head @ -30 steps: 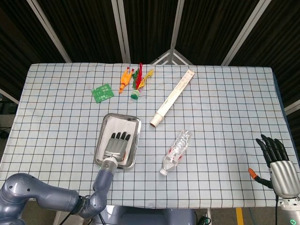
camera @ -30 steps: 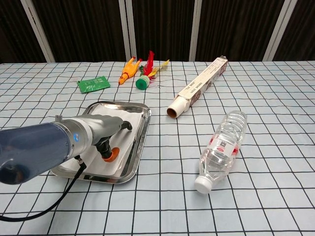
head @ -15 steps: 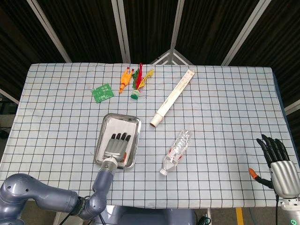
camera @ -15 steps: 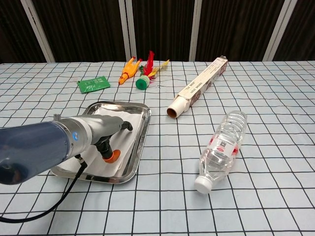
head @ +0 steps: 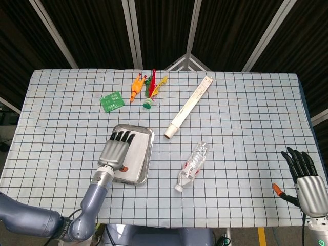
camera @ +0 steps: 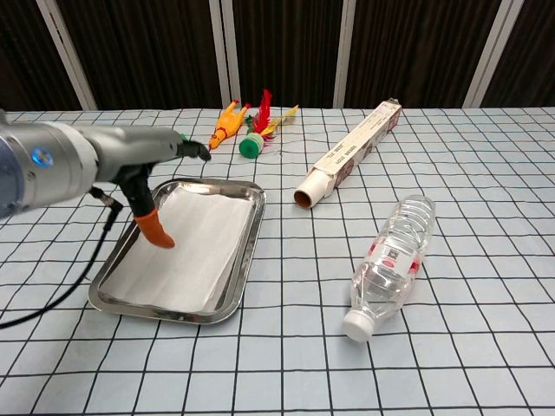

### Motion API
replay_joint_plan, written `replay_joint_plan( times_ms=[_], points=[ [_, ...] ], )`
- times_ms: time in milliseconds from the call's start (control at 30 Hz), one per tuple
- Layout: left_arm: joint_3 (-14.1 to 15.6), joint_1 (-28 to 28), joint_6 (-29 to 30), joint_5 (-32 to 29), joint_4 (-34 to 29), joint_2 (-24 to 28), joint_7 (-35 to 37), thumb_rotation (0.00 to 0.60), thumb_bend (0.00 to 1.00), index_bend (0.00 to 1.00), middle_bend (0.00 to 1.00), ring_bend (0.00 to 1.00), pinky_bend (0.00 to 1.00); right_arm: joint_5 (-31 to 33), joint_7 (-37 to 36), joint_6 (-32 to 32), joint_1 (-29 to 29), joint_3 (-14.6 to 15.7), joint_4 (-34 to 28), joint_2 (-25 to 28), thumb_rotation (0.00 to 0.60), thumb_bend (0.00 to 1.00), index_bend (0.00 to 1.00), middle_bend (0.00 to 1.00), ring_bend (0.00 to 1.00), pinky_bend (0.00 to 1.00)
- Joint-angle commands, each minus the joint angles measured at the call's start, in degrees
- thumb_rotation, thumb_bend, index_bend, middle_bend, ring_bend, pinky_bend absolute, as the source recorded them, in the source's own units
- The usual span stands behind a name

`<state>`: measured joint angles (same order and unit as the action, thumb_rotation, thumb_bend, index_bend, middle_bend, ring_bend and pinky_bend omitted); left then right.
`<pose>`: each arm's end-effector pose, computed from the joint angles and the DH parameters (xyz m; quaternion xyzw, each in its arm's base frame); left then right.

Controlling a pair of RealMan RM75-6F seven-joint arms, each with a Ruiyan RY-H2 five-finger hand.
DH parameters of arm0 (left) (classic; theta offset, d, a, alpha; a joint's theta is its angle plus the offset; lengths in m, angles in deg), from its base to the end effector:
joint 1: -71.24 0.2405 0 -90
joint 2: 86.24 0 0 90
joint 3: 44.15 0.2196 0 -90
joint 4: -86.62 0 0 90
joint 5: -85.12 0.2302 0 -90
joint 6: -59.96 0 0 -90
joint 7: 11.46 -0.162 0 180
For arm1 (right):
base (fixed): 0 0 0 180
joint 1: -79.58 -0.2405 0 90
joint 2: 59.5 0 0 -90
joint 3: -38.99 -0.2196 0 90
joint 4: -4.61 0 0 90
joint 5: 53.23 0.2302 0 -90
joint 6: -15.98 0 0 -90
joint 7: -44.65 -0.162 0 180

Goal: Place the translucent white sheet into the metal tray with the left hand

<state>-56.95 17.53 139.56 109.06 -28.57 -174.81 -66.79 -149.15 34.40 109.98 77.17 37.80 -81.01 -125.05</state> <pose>-0.0428 0.2759 -0.0285 -0.7304 -0.4234 -0.2526 0.4727 -0.2823 -0.1773 0.1347 0.5986 -0.3557 0.4683 0.5439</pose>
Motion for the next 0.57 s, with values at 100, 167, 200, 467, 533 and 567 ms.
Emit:
replay_joint_plan(
  times_ms=[100, 167, 200, 467, 533, 567],
  points=[
    [10.1, 9.1, 5.6, 22.8, -4.9, 9.9, 8.6, 0.600, 0.02, 0.00, 0.00, 0.00, 0.00, 0.2, 0.6, 0.1, 0.1, -0.2, 0.3, -0.1, 0.600, 0.29, 0.00, 0.00, 0.00, 0.00],
    [15.4, 12.8, 8.1, 32.8, -2.3, 11.6, 12.3, 0.600, 0.00, 0.00, 0.00, 0.00, 0.00, 0.3, 1.4, 0.2, 0.0, -0.4, 0.5, -0.2, 0.600, 0.29, 0.00, 0.00, 0.00, 0.00],
    [17.4, 14.4, 9.3, 36.1, -0.9, 12.1, 13.8, 0.600, 0.00, 0.00, 0.00, 0.00, 0.00, 0.4, 1.9, 0.2, 0.0, -0.4, 0.6, -0.3, 0.600, 0.29, 0.00, 0.00, 0.00, 0.00],
    [29.8, 27.4, 17.4, 51.4, 6.9, 15.7, 26.3, 0.600, 0.00, 0.00, 0.00, 0.00, 0.00, -0.1, 7.1, 0.6, 0.2, -0.6, 1.0, -1.0, 0.600, 0.29, 0.00, 0.00, 0.00, 0.00],
    [31.3, 30.6, 20.0, 54.2, 10.4, 16.0, 28.9, 0.600, 0.00, 0.00, 0.00, 0.00, 0.00, 0.0, 7.7, 0.6, 0.2, -0.6, 1.1, -1.2, 0.600, 0.29, 0.00, 0.00, 0.00, 0.00],
    [32.2, 32.4, 21.2, 55.6, 12.4, 16.0, 30.7, 0.600, 0.00, 0.00, 0.00, 0.00, 0.00, 0.1, 7.7, 0.5, 0.3, -0.6, 1.0, -1.2, 0.600, 0.29, 0.00, 0.00, 0.00, 0.00]
  ],
)
